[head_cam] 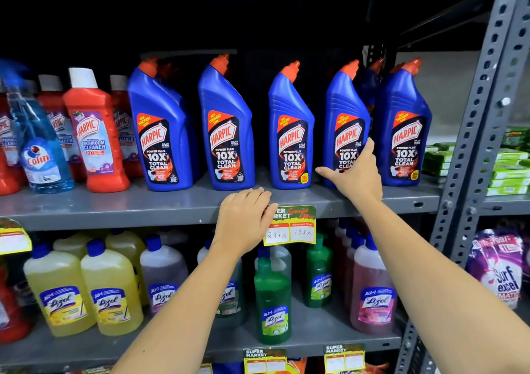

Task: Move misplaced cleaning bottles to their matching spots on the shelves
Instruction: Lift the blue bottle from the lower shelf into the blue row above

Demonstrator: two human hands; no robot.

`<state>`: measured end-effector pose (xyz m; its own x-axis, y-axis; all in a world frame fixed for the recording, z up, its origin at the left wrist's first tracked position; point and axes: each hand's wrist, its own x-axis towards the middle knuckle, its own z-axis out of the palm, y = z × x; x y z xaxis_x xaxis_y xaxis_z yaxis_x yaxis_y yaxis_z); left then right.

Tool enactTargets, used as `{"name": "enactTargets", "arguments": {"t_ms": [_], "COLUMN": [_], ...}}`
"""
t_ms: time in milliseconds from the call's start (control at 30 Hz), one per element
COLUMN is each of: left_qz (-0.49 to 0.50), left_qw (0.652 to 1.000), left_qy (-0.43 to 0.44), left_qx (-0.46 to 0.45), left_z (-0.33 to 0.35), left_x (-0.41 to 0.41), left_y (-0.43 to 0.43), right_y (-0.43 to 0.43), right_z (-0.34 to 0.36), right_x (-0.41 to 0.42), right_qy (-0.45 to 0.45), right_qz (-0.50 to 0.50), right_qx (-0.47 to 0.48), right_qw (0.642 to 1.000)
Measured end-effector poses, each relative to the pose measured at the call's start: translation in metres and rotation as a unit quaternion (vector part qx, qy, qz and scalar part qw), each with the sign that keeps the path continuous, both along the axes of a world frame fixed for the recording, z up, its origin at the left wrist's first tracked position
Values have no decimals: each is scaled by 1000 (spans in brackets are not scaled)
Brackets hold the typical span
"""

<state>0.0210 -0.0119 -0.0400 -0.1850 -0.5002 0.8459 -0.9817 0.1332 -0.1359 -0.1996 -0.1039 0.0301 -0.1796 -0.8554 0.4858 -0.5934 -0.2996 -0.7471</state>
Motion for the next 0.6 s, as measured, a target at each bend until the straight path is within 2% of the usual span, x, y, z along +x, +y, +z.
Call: {"name": "enactTargets", "arguments": {"t_ms": [133,233,333,400,500,600], "left_qz": [-11,-37,-29,-24,-15,3], "left_qw": [999,998,999,998,997,991], "left_qy": [31,52,39,44,54,52], "left_qx": [-2,1,17,25,53,123], "left_z": [2,-6,-32,-56,-99,-148], "left_x": [-4,-4,-3,-1,4,12], "left_y": [3,8,17,26,40,53], "right_y": [5,15,36,52,75,87], "right_z": [-4,-20,-66,-110,-169,-207], "right_x": [1,1,4,13,30,47], "right_qy": [6,-22,-40,-10,68,99], "right_qz": [-13,6,40,54,87,138], "right_qx": [-17,-166,-323,-378,-360,-229], "right_qw": [1000,986,945,924,926,959]}}
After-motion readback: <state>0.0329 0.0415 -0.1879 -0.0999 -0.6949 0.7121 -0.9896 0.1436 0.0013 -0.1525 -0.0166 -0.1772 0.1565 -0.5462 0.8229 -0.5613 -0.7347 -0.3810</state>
